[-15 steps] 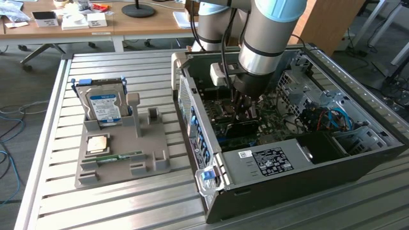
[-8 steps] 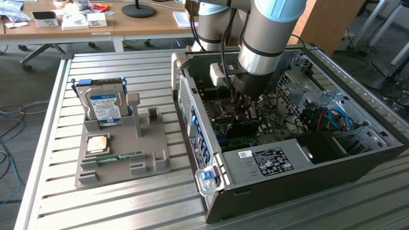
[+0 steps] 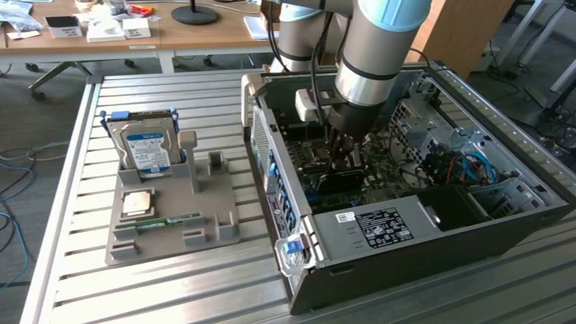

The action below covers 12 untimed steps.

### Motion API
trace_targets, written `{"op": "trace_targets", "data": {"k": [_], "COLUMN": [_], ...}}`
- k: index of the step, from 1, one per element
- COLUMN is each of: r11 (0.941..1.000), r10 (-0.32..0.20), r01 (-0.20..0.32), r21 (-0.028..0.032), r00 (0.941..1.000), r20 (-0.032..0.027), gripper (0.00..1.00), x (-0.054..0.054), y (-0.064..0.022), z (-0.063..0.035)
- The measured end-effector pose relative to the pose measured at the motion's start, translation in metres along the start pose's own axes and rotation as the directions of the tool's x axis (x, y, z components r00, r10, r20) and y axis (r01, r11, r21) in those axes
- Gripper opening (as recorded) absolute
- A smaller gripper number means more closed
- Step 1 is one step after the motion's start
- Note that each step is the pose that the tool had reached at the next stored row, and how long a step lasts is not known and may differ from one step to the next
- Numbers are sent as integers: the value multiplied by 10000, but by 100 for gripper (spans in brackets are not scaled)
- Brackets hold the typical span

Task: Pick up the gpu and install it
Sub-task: 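Press down on the gpu until it lock into place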

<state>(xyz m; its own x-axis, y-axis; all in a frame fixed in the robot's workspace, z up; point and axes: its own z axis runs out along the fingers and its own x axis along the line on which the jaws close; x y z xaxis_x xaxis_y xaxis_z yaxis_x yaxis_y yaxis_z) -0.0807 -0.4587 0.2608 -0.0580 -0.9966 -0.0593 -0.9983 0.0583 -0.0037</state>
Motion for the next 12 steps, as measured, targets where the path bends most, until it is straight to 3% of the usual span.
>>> {"op": "trace_targets", "data": {"k": [12], "r11": [10000], "r10": [0], "r01": [0], "r21": [1], "r00": [10000], "r20": [2], "gripper": [11], "x": [0], "y": [0], "z": [1]}}
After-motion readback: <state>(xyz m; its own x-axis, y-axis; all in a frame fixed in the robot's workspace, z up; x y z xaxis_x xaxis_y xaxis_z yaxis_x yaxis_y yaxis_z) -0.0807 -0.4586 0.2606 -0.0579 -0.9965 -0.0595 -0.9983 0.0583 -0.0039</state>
